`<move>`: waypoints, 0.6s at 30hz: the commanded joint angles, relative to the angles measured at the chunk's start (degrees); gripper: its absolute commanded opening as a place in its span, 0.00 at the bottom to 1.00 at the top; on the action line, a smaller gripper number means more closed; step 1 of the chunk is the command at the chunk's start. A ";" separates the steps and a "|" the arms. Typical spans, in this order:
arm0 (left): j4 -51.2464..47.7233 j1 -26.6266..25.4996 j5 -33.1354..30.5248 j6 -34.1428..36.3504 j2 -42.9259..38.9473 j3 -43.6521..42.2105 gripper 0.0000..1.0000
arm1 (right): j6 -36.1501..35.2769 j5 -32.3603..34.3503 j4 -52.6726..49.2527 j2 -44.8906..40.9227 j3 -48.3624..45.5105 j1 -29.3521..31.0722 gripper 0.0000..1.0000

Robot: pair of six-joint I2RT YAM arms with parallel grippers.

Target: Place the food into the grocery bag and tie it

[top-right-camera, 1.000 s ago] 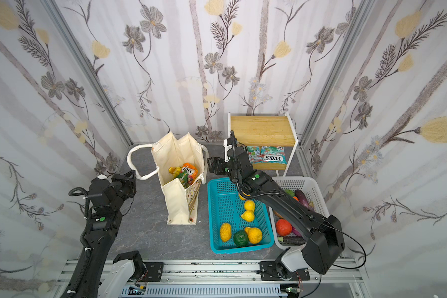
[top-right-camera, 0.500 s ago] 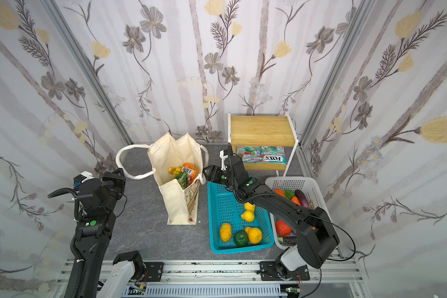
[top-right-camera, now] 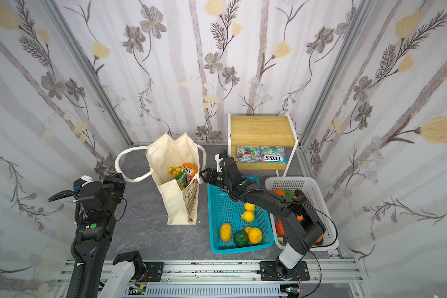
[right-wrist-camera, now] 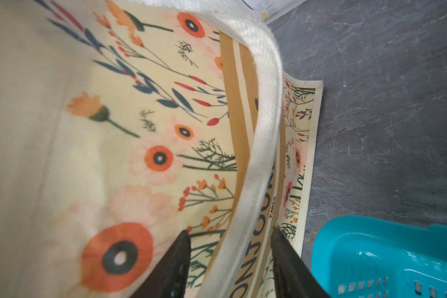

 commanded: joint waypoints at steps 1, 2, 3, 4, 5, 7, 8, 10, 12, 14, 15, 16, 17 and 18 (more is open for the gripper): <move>0.38 0.04 -1.77 1.06 -0.22 0.42 0.00 | 1.82 -1.23 3.46 0.61 1.27 -0.18 0.51; 0.29 0.04 -1.78 1.07 -0.22 0.51 0.00 | 2.13 -1.24 3.64 0.69 1.33 -0.20 0.51; 0.29 0.04 -1.84 1.06 -0.22 0.51 0.00 | 2.69 -1.43 4.09 0.85 1.31 -0.15 0.51; 0.29 0.04 -1.81 1.06 -0.14 0.44 0.00 | 3.56 -1.75 4.79 1.10 1.16 -0.19 0.53; 0.29 0.12 -1.90 1.06 -0.06 0.34 0.00 | 4.87 -2.46 6.55 1.55 0.73 -0.16 0.55; 0.29 0.08 -2.09 0.98 -0.05 0.25 0.00 | 7.70 -3.44 10.41 2.29 -0.40 -0.11 0.54; 0.29 0.15 -2.13 0.91 -0.05 0.19 0.00 | 8.87 -3.96 12.09 2.80 -0.74 -0.01 0.53; 0.29 0.13 -1.92 1.02 -0.14 0.33 0.00 | 10.17 -4.64 13.87 3.83 -0.67 0.14 0.51; 0.20 0.13 -1.82 1.24 -0.17 0.42 0.00 | 11.41 -5.35 15.87 5.00 -0.75 0.15 0.50; 0.20 0.15 -1.78 1.15 -0.13 0.34 0.00 | 12.53 -5.64 17.78 6.06 -1.12 0.09 0.50; 0.20 0.13 -1.77 1.00 -0.13 0.25 0.00 | 13.12 -5.71 19.10 6.57 -1.42 0.16 0.50; 0.20 0.17 -1.64 0.83 -0.13 0.10 0.00 | 13.82 -5.80 20.27 6.95 -1.80 0.20 0.49; 0.20 0.17 -1.48 0.65 -0.05 -0.08 0.00 | 14.84 -6.04 22.28 7.42 -2.31 0.18 0.44; 0.20 0.13 -1.33 0.54 -0.05 -0.19 0.00 | 15.95 -6.63 24.74 7.94 -2.80 0.16 0.38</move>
